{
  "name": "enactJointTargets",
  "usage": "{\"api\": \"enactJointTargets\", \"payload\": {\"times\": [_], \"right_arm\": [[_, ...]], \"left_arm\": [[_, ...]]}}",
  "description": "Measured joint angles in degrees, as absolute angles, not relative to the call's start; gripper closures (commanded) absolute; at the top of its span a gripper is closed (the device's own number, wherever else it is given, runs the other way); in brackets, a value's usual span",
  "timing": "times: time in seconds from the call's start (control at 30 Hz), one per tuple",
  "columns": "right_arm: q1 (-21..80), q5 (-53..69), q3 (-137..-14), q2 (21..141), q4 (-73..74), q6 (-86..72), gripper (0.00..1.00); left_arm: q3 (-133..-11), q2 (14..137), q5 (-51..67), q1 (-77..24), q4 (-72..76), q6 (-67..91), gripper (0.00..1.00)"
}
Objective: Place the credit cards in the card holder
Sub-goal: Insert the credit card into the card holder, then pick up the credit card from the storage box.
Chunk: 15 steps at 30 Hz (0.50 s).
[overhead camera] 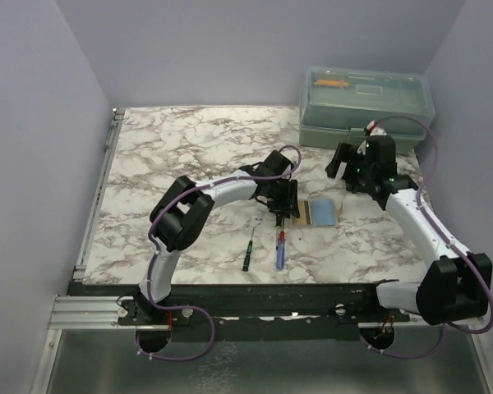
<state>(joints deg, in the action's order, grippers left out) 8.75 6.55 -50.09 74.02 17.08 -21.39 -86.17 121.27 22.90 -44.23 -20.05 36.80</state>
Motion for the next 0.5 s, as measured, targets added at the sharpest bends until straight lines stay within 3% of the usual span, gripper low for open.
{"api": "enactJointTargets", "payload": {"times": [0.2, 0.5], "right_arm": [[7.2, -13.0, -66.8, 78.3, 20.0, -12.2, 0.03], [-2.4, -19.1, -74.3, 94.9, 23.8, -0.1, 0.07]], "left_arm": [[-86.1, 115.4, 26.8, -43.8, -22.0, 36.7, 0.43], [-85.7, 108.6, 32.1, -44.9, -22.0, 34.8, 0.38]]}}
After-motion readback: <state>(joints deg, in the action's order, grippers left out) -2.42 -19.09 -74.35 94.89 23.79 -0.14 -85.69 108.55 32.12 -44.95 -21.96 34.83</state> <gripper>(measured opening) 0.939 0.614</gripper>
